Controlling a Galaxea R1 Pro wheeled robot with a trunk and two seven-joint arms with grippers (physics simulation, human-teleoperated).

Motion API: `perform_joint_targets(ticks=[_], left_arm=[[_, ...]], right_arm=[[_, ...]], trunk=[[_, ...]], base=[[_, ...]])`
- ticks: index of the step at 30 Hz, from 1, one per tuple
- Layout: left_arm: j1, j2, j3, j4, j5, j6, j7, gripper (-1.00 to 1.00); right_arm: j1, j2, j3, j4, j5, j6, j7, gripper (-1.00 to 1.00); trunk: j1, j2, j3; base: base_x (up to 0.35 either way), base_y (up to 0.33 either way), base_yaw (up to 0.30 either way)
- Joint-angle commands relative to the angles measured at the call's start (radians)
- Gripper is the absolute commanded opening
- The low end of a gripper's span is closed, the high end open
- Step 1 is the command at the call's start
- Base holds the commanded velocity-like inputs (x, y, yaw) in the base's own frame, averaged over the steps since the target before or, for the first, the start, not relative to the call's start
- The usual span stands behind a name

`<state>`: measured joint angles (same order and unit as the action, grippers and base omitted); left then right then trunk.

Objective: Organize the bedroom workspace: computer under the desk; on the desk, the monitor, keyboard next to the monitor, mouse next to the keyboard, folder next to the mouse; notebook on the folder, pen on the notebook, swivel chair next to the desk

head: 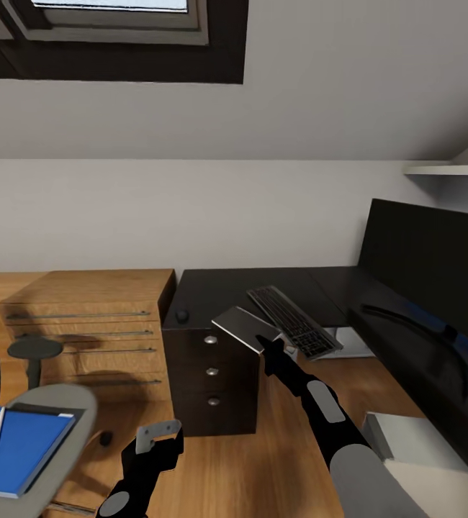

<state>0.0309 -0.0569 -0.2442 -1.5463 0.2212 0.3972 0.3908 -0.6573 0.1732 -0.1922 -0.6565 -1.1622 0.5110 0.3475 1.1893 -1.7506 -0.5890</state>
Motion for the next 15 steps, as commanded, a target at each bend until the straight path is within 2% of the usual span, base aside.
perform_joint_targets(ticks=[1, 10, 15], left_arm=[[0.000, 0.000, -0.001, -0.001, 0.010, 0.003, 0.008, 1.00], [0.000, 0.000, -0.001, -0.002, 0.010, 0.002, 0.008, 1.00], [0.000, 0.000, -0.002, -0.002, 0.010, 0.002, 0.008, 1.00]], right_arm=[[-0.001, 0.001, -0.006, 0.000, -0.006, 0.009, 0.000, -1.00], [-0.001, 0.001, -0.006, 0.001, -0.007, 0.009, -0.001, -1.00], [-0.001, 0.001, -0.006, 0.002, -0.007, 0.009, -0.001, -1.00]], trunk=[[0.001, 0.000, -0.001], [0.001, 0.000, -0.001], [0.001, 0.000, -0.001]], base=[[0.299, 0.066, 0.000], [0.248, 0.146, 0.000], [0.081, 0.061, 0.000]])
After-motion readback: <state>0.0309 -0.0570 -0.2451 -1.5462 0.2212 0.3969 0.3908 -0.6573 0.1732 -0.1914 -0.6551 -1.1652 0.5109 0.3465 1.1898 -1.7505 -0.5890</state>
